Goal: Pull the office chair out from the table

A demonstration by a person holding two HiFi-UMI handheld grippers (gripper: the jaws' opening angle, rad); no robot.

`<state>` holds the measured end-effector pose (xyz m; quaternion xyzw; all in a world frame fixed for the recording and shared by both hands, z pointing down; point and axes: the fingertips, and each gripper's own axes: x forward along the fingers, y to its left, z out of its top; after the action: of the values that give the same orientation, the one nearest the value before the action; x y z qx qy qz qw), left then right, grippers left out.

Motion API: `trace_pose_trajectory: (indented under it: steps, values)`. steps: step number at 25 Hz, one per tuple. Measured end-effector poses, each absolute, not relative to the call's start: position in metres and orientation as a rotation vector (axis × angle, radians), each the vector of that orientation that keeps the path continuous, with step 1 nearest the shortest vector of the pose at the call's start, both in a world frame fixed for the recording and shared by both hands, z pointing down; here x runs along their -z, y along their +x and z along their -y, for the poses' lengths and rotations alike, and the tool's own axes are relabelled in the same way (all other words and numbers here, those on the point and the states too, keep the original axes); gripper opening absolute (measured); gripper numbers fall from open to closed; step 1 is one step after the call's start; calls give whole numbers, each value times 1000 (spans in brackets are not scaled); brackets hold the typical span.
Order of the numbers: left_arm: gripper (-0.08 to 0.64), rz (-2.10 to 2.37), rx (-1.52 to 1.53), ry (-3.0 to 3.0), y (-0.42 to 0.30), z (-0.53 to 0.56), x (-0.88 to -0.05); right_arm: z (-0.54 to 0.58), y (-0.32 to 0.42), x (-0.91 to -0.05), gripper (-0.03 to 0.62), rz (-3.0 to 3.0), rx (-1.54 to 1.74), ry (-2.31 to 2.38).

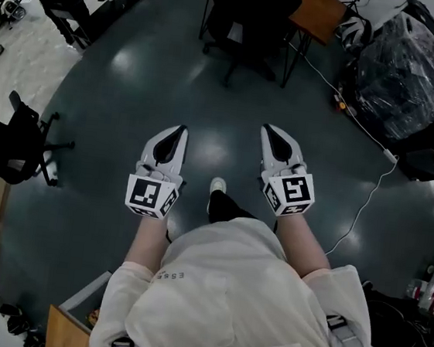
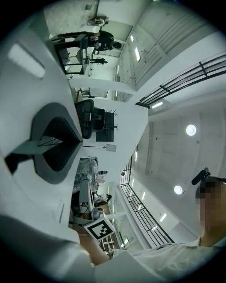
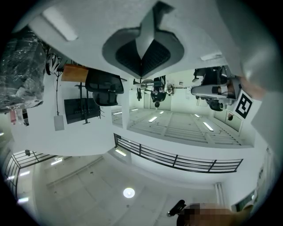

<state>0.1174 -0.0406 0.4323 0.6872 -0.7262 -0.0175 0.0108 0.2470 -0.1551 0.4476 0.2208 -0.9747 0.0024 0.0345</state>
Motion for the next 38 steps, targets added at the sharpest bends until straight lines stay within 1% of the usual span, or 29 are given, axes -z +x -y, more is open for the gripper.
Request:
trace_pose_trajectory:
  steps: [8, 16, 21, 31, 35, 38]
  values:
    - [17, 2269, 52, 2175, 30, 156, -418, 281, 164, -434, -8, 3003, 13, 744]
    - [17, 2187, 38, 2231, -48, 244, -425, 356, 99, -448, -8, 2957, -15, 828]
    - [17, 2051, 34, 2331, -103, 311, -433, 410, 56, -455, -8, 2900, -29, 988]
    - [17, 1832, -20, 2540, -225, 425, -420, 498, -31, -449, -8, 2746, 36, 1297]
    - [17, 1774, -36, 2592, -255, 466, -417, 527, -54, -443, -8, 2712, 40, 1376]
    - [17, 1743, -50, 2648, -262, 495, -410, 546, -68, -434, -8, 2692, 90, 1377]
